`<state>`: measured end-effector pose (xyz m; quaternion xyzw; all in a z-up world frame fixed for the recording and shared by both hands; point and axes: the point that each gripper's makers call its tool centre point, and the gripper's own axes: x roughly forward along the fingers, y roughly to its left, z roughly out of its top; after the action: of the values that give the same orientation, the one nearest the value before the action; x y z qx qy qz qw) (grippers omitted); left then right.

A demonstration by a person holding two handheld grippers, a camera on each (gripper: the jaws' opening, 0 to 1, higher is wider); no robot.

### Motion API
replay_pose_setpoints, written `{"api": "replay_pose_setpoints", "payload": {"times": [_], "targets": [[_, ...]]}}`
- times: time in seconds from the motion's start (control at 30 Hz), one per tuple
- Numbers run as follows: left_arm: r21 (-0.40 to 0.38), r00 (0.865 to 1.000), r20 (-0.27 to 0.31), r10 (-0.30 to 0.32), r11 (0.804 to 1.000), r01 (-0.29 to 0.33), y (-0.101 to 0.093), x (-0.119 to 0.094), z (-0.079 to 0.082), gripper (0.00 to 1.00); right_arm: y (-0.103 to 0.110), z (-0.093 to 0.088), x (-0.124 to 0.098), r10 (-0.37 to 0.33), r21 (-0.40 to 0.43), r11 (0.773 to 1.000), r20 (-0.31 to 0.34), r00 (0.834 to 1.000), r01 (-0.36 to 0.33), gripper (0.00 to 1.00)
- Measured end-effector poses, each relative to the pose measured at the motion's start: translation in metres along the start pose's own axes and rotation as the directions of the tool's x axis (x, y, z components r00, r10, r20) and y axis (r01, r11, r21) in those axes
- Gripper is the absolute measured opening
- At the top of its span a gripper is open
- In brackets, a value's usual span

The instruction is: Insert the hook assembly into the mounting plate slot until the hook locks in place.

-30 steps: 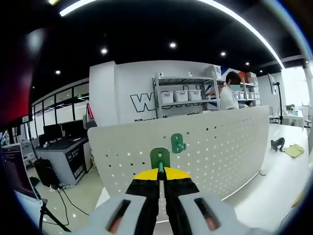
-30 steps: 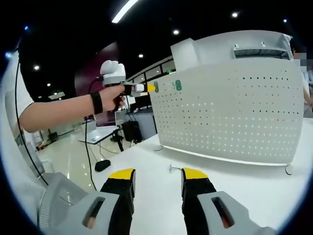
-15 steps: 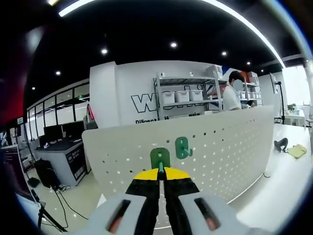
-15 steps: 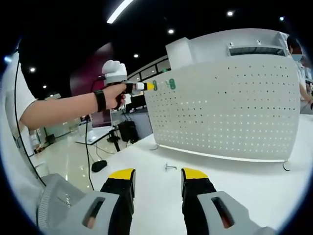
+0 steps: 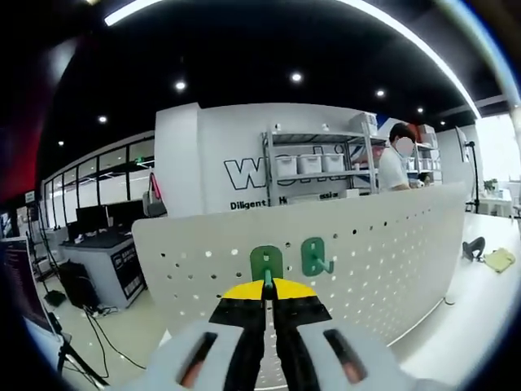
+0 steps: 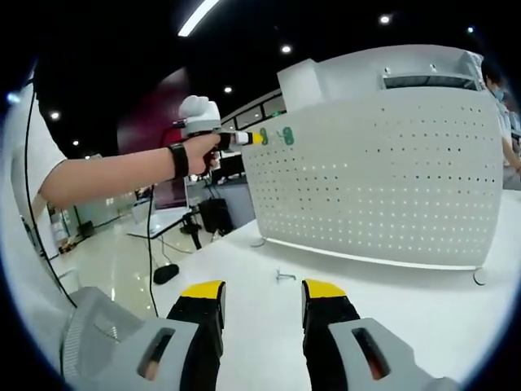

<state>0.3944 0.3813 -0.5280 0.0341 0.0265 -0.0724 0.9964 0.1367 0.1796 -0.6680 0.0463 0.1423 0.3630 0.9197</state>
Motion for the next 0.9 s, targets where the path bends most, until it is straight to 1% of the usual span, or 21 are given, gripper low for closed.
{"api": "replay_pose_setpoints", "payload": {"times": [0.03,0.17,0.2,0.23,0.3,0.37,0.53,0.6,0.7,0.73,0.8,0.9], "targets": [[-0.01,1.0,0.008,0.004,1.0,-0.004,0.0,0.001,0.001,0.02,-0.001,-0.001,0.0,-0.002,0.002,1.0,-0.004,1.0,0.002,0.38],[-0.016,1.0,-0.005,0.012,1.0,-0.012,0.001,0.009,-0.001,0.02,-0.002,-0.003,-0.002,-0.009,0.006,1.0,-0.01,1.0,0.009,0.38],[-0.048,1.0,-0.002,0.002,0.999,-0.003,-0.001,0.01,0.0,0.02,-0.003,-0.003,-0.003,-0.015,0.004,1.0,-0.007,1.0,0.015,0.38],[-0.048,1.0,0.007,-0.001,0.999,0.001,-0.001,0.011,0.002,0.02,-0.004,-0.002,-0.003,-0.017,0.006,1.0,-0.005,1.0,0.017,0.38],[-0.036,1.0,0.001,0.003,0.999,-0.003,-0.001,0.016,0.001,0.02,-0.005,-0.003,-0.004,-0.022,0.012,1.0,-0.005,1.0,0.022,0.38],[-0.048,1.0,0.004,0.002,0.999,-0.002,0.0,0.017,0.001,0.02,-0.006,-0.003,-0.005,-0.027,0.015,1.0,-0.007,1.0,0.027,0.38],[-0.045,1.0,0.007,0.01,0.999,-0.01,0.003,0.023,0.001,0.02,-0.006,-0.005,-0.005,-0.031,0.018,0.999,-0.013,0.999,0.031,0.38],[-0.062,1.0,0.008,0.01,0.998,-0.009,0.004,0.024,0.002,0.02,-0.007,-0.005,-0.005,-0.033,0.019,0.999,-0.013,0.999,0.034,0.38],[-0.055,1.0,0.003,0.016,0.998,-0.016,0.007,0.027,0.0,0.02,-0.008,-0.004,-0.004,-0.036,0.021,0.999,-0.008,0.999,0.036,0.38],[-0.072,1.0,0.007,0.007,0.997,-0.006,0.006,0.028,0.0,0.02,-0.009,-0.004,-0.004,-0.036,0.02,0.999,-0.009,0.999,0.036,0.38],[-0.048,1.0,-0.01,0.008,0.999,-0.009,0.005,0.029,-0.002,0.02,-0.009,-0.004,-0.004,-0.036,0.017,0.999,-0.012,0.999,0.036,0.38],[-0.047,1.0,-0.014,0.009,0.999,-0.009,0.005,0.029,-0.002,0.02,-0.01,-0.003,-0.004,-0.037,0.019,0.999,-0.009,0.999,0.038,0.38]]}}
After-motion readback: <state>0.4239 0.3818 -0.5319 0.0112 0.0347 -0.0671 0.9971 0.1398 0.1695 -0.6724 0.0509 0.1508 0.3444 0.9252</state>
